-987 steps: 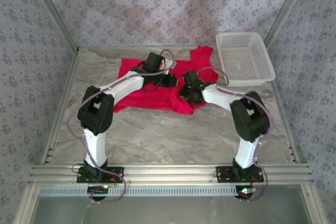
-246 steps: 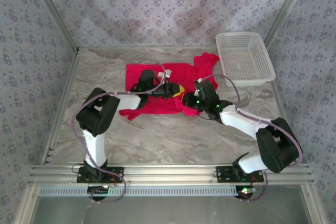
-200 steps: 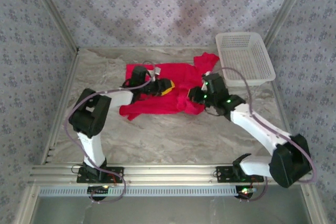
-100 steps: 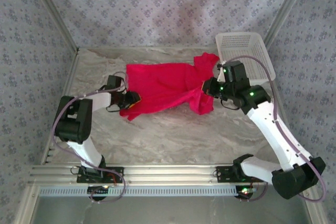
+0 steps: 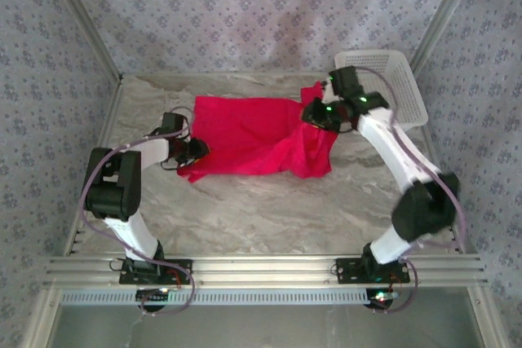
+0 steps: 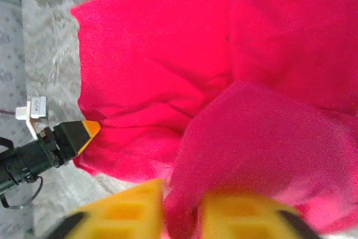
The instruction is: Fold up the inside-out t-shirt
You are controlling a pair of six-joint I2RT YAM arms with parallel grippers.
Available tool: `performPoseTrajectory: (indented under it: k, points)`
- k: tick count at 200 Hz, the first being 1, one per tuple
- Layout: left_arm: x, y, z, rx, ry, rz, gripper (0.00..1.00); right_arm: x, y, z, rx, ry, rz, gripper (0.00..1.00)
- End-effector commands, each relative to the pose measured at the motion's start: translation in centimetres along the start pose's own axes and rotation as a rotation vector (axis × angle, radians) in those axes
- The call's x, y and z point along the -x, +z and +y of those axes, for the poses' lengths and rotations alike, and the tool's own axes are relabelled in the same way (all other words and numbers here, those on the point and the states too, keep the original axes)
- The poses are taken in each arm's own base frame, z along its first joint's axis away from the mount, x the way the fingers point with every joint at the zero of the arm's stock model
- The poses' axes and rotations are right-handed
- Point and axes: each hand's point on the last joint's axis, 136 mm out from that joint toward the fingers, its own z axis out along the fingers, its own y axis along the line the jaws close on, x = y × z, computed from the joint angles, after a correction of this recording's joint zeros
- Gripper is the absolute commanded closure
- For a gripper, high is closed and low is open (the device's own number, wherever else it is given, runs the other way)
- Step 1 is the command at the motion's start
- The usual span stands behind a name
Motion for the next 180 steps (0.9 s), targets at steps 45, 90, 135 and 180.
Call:
performPoseTrajectory:
  k: [45,90,135,180]
  points:
    - [-0.6,-4.1,-7.8,-0.047,0.239,-0.069,0.73,-2.0,3.7,-4.1,-0.157,-0.06,0.07,0.48]
    - [-2.5,-3.6,-17.6,-0.21,0.407,-0.032,0.65,-2.0,6.2,-9.0,-0.227,0.003,0.043,0.57]
    - [-3.7,-1.4,-23.7,-0.257,0.495,0.033,0.63,1.3,8.6,-8.7,-0.229,0.02,0.001,0.57]
    - [-3.9,-1.4,-21.4,-0.192,0.465,0.042,0.63,1.0,12.0,-9.9,-0.335,-0.016,0.12,0.57]
